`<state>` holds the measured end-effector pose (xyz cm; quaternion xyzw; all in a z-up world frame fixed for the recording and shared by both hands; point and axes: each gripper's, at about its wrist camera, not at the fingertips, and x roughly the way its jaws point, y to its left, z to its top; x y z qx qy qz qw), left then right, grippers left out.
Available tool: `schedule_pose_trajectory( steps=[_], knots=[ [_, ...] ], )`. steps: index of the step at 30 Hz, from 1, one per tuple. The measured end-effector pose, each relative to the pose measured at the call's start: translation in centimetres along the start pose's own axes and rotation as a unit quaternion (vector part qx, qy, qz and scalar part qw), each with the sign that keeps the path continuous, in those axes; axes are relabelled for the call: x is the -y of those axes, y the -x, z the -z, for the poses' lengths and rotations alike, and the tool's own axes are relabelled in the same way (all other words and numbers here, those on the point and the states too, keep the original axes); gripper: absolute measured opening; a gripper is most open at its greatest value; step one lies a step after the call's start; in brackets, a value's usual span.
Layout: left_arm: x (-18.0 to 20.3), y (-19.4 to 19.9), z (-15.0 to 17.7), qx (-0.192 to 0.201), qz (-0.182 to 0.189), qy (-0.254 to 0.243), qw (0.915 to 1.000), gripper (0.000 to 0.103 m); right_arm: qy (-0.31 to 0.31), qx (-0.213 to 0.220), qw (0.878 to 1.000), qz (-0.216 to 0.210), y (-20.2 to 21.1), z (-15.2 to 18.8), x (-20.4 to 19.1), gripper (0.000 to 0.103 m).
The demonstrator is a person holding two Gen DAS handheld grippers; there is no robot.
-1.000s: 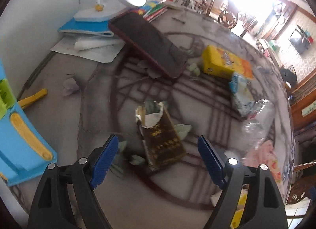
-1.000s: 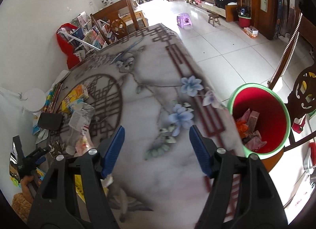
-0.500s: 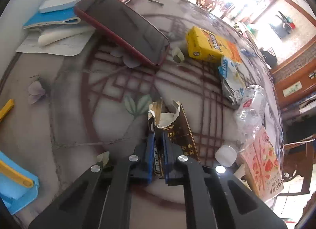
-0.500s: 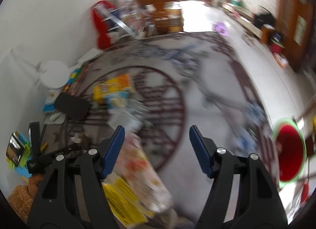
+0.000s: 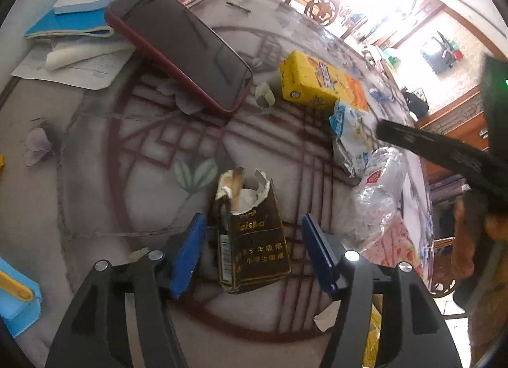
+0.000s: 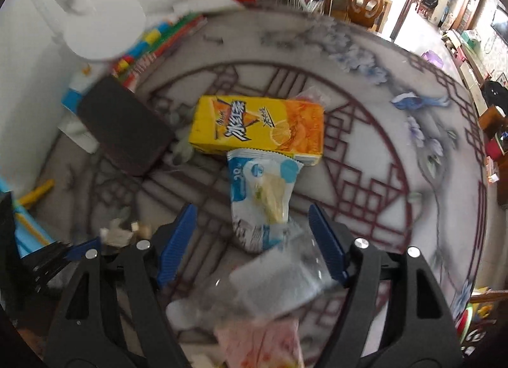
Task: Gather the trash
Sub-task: 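Grasp the brown cigarette carton with the left tool while the right tool grasps a white-blue snack bag, then carry the brown carton and white-blue bag toward the red bucket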
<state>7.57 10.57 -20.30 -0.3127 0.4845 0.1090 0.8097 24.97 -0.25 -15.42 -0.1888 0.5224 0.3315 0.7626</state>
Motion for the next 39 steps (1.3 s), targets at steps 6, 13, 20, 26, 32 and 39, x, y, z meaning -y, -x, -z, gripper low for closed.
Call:
schedule_pose_trajectory(
  steps=[6,13,20,26,32,39],
  knots=[
    [1.0,-1.5,0.1,-0.007,-0.017,-0.019,0.9997,0.059,0.002,-0.042,0.999,0.011,-4.1,-0.5,0.7,0.069],
    [1.6,-2.0,-0.3,0.004,-0.034,-0.029,0.9990,0.051,0.012,-0.042,0.999,0.012,-4.7,0.1,0.4,0.036],
    [1.5,-1.5,-0.6,0.011,-0.033,-0.025,0.9991,0.042,0.000,0.048,0.999,-0.007,2.4,0.4,0.3,0.035],
    [2.8,1.1,-0.7,0.048,-0.024,-0.047,0.9975,0.042,-0.011,0.100,0.995,-0.005,8.5,2.4,0.8,0.035],
    [5.4,3.8,-0.5,0.085,-0.016,-0.082,0.9928,0.042,-0.023,0.134,0.990,0.043,12.3,7.8,0.6,0.035],
    [9.5,5.6,0.4,0.102,0.019,-0.122,0.9870,0.042,-0.101,0.152,0.981,0.059,14.2,13.2,2.4,0.036]
  ],
)
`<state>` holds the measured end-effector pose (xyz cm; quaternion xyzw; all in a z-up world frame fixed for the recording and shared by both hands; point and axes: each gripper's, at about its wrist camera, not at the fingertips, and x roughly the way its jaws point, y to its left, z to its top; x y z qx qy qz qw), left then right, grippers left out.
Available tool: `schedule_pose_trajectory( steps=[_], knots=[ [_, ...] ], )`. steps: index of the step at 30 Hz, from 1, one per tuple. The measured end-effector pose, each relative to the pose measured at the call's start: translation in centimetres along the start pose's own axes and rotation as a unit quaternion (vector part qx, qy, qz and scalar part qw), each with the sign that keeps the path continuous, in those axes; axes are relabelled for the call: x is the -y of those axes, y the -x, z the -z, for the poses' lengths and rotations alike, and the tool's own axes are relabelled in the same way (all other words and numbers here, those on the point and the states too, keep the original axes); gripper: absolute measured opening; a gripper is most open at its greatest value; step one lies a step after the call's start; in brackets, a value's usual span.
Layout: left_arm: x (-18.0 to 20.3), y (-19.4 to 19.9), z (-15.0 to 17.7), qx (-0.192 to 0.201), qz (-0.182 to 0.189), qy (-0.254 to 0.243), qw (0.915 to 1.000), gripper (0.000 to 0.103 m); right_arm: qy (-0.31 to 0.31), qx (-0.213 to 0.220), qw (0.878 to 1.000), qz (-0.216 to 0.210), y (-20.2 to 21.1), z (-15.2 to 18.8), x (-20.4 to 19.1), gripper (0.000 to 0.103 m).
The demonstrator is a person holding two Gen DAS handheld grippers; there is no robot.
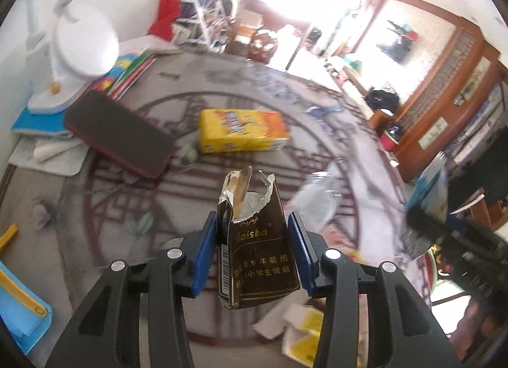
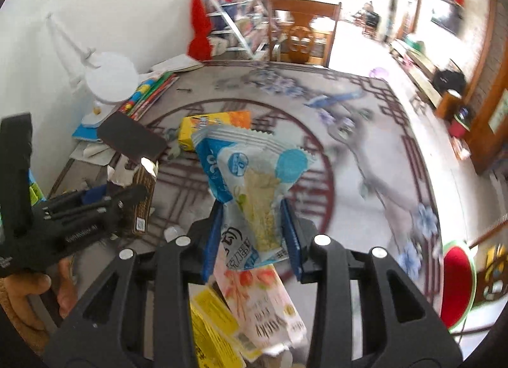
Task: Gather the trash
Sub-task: 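Carry the brown carton and white-blue bag toward the red bucket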
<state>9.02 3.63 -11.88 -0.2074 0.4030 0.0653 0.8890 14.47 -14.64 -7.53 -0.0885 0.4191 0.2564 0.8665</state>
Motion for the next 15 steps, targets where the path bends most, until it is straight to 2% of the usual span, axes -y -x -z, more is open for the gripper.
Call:
schedule_pose_trajectory(
  steps=[7,15],
  knots=[
    [3.6,1.6,-0.2,0.021,0.026,-0.029,0.9990,0.042,-0.043,0.025,0.998,0.033,2.9,1.2,3.2,0.036],
    [6.0,2.7,0.3,0.036,0.034,-0.048,0.9976,0.042,-0.069,0.045,0.995,0.056,5.2,2.7,6.0,0.036]
  ],
)
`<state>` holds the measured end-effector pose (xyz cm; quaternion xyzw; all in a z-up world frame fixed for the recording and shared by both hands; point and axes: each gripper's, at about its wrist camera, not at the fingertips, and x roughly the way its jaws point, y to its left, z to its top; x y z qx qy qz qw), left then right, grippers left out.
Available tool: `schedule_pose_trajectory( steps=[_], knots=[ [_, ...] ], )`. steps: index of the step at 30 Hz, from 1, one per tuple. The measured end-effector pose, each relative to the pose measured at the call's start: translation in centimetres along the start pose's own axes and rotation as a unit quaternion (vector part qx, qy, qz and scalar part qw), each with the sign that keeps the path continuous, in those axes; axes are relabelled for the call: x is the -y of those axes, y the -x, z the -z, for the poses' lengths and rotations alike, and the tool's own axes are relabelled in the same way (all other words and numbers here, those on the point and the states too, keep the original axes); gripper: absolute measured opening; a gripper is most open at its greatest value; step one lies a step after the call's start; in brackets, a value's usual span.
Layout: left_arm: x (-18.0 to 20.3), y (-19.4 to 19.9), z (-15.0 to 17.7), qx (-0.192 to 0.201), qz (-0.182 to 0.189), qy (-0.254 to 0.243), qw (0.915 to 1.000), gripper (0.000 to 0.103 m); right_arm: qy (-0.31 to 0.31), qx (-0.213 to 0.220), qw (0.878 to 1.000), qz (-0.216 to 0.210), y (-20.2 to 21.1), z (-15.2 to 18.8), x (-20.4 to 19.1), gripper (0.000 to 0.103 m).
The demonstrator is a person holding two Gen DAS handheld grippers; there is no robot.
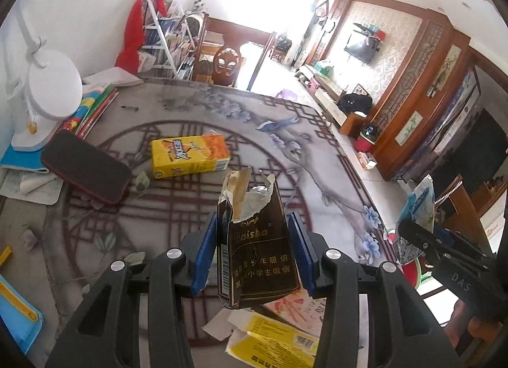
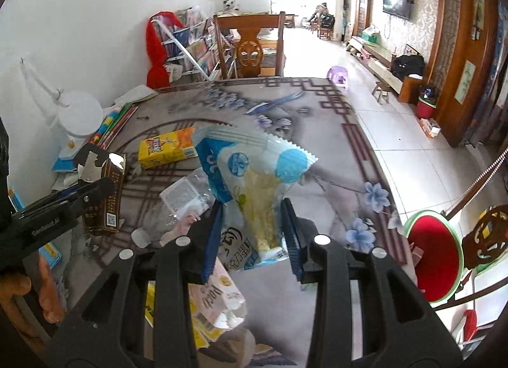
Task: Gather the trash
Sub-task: 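Carry the brown carton and white-blue bag toward the red bucket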
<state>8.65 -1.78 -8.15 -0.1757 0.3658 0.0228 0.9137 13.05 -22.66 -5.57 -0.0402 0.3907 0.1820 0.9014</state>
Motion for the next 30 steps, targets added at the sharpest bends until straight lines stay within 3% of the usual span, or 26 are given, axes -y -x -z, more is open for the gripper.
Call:
schedule_pose_trajectory(
  steps=[30],
  knots=[
    [11.6,-1.0,2.0,0.006,-0.022,-0.022,0.9995,0.043,-0.025,0.013,0.999,-0.019,1.9,1.0,11.9,0.036]
  ],
)
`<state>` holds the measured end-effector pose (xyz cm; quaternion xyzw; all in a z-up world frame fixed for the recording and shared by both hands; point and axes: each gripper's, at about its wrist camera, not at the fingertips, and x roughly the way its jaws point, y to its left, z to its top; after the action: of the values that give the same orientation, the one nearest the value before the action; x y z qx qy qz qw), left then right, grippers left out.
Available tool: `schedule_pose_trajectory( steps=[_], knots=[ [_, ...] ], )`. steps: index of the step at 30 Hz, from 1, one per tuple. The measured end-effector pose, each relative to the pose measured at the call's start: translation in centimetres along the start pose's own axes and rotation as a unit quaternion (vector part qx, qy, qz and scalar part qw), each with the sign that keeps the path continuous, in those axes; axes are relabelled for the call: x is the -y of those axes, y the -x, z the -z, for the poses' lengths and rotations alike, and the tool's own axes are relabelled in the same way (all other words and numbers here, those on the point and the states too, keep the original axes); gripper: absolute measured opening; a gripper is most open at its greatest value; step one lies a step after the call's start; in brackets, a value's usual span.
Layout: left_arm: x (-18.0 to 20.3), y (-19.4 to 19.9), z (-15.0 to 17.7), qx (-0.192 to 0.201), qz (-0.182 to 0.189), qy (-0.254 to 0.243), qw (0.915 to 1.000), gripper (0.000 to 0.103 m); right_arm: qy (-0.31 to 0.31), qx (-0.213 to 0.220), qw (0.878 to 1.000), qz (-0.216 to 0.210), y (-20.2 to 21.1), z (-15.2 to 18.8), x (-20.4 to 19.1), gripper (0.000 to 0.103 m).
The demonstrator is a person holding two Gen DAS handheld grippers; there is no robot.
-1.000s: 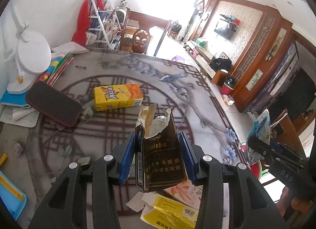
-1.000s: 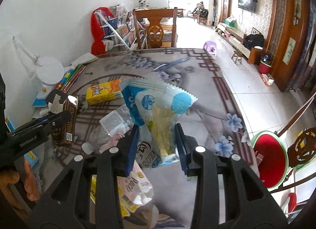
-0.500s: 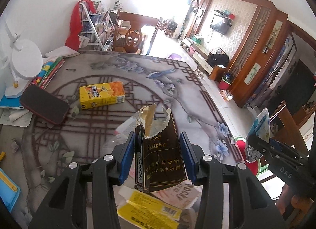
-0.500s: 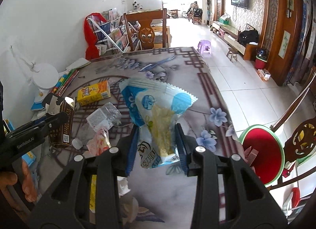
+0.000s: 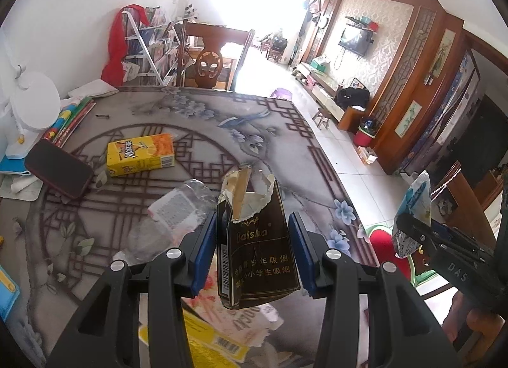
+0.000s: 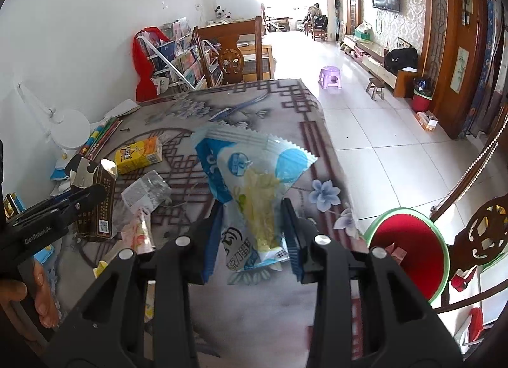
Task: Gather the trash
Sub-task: 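Carry the brown carton and white-blue bag toward the red bucket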
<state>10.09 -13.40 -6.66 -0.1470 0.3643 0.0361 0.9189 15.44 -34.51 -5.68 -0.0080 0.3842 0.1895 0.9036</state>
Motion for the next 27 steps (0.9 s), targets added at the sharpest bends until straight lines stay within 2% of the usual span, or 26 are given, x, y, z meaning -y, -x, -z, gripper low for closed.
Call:
schedule_pose_trajectory(
  steps=[18,22,27],
  knots=[
    [7.0,-1.3,-0.7,-0.004,-0.007,-0.030,0.9995,0.043,-0.040,0.004,0.999,0.008,0.6,0.1,7.9,0.036],
    [9.1,-1.9,-1.0,-0.008,0.004,-0.046,0.9989,0.043,-0.061,0.008,0.998,0.023,1.2,0.4,10.2,0.036],
    [12.7,-3.6,-1.5,-0.018,0.035,-0.074,0.9965,0.043,-0.087,0.013,0.995,0.050,2.2,1.1,13.3,0.036]
  ],
)
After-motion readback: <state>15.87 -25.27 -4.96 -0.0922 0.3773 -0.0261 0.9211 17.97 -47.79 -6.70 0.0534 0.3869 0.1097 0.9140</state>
